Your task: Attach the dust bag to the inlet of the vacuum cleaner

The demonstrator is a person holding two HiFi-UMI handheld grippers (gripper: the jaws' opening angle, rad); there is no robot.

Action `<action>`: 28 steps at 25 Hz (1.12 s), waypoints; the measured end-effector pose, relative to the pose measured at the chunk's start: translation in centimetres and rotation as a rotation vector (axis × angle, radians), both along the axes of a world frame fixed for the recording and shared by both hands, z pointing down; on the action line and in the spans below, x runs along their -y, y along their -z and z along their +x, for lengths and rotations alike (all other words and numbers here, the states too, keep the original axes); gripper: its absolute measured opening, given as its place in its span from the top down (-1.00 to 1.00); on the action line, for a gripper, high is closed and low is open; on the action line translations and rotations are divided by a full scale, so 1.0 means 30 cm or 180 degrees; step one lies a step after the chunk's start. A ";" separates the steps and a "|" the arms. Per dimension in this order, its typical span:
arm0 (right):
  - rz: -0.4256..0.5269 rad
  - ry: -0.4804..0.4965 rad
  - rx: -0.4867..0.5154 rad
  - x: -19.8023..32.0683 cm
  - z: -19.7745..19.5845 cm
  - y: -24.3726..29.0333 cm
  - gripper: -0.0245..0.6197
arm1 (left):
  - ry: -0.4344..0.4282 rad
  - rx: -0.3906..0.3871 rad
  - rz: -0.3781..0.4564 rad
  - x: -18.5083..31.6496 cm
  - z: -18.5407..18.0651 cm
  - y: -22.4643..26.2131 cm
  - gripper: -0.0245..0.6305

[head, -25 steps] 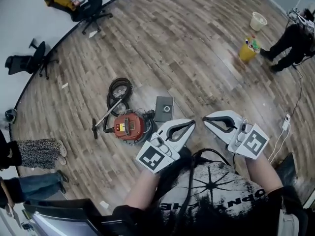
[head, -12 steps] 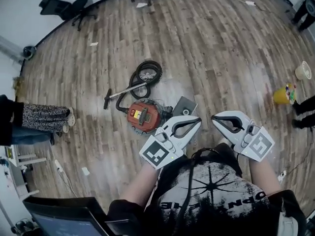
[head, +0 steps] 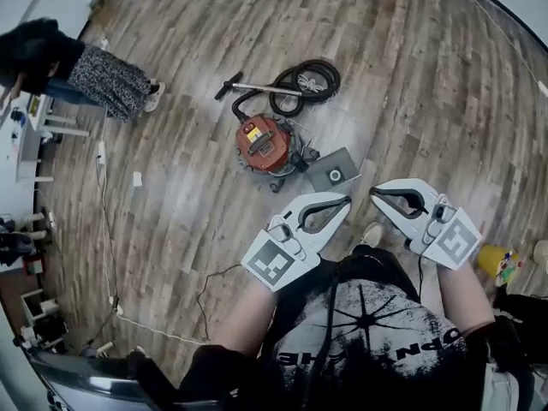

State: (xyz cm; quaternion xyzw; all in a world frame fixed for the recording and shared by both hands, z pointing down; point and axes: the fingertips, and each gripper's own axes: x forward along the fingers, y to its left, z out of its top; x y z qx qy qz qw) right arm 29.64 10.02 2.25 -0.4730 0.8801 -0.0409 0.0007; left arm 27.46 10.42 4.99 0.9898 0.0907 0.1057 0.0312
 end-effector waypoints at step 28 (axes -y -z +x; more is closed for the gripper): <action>-0.1083 0.0451 -0.0923 0.061 -0.069 -0.826 0.91 | 0.0567 0.0046 -0.0385 0.195 -0.256 -0.427 0.94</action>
